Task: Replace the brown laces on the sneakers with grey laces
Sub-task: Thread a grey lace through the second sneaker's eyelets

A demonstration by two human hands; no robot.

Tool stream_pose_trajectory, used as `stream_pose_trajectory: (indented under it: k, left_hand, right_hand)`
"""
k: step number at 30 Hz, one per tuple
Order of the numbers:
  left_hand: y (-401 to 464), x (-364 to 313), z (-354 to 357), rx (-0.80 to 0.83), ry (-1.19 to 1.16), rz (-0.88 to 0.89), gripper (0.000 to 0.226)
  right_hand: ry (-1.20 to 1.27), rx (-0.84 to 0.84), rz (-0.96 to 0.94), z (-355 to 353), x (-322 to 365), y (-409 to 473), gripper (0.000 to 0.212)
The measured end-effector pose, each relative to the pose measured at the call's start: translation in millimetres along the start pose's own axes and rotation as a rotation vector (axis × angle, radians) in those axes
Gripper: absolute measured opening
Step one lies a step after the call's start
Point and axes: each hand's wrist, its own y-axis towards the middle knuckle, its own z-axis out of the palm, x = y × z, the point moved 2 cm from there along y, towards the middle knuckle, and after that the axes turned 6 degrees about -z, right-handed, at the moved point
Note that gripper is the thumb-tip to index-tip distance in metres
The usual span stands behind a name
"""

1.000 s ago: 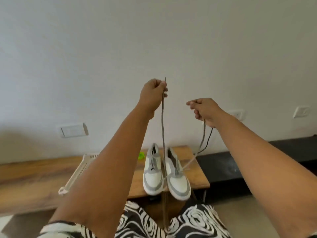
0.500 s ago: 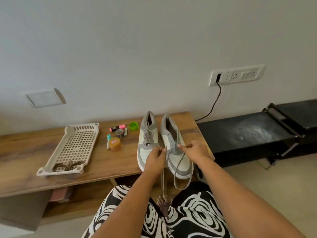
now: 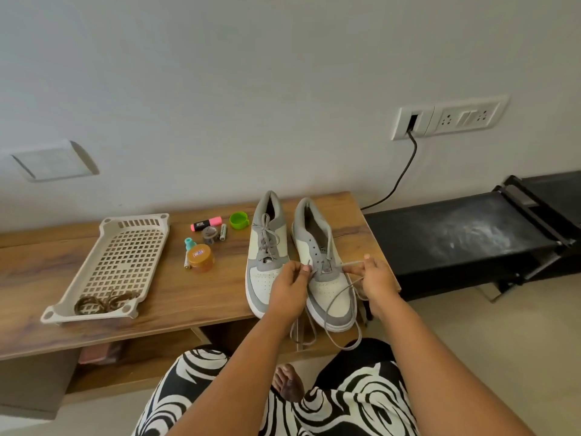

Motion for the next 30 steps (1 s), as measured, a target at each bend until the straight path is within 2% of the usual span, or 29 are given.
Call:
stream_pose_trajectory:
  k: [2, 5, 7, 10, 13, 16, 26, 28, 30]
  left_hand:
    - [1, 1, 1, -0.003, -0.011, -0.011, 0.024]
    - [4, 3, 2, -0.012, -0.025, -0.013, 0.024]
    - [4, 3, 2, -0.008, -0.049, -0.014, 0.023]
    - [4, 2, 2, -0.015, -0.028, -0.007, 0.022]
    - [4, 3, 3, -0.021, -0.028, -0.007, 0.023]
    - [5, 3, 5, -0.029, -0.039, -0.02, 0.021]
    - [8, 3, 5, -0.046, -0.051, -0.031, 0.018]
    - [7, 3, 4, -0.041, -0.058, -0.039, 0.017]
    - [5, 2, 2, -0.051, -0.054, -0.04, 0.015]
  right_hand:
    - [0.048, -0.001, 0.043, -3, 1, -3, 0.043]
    - [-0.32, 0.02, -0.19, -7, 14, -7, 0.041]
    - [-0.455, 0.057, -0.314, -2, 20, -13, 0.042]
    - [-0.515, 0.063, -0.387, 8, 16, -14, 0.041]
    - [-0.503, -0.005, -0.449, 12, 13, -14, 0.036]
    - [-0.477, -0.049, -0.435, 14, 18, -18, 0.026]
    - [-0.402, -0.011, -0.367, 9, 13, -13, 0.03]
    - [-0.386, 0.05, -0.319, 11, 12, -14, 0.039]
    - [-0.36, 0.039, -0.261, 8, 15, -17, 0.062]
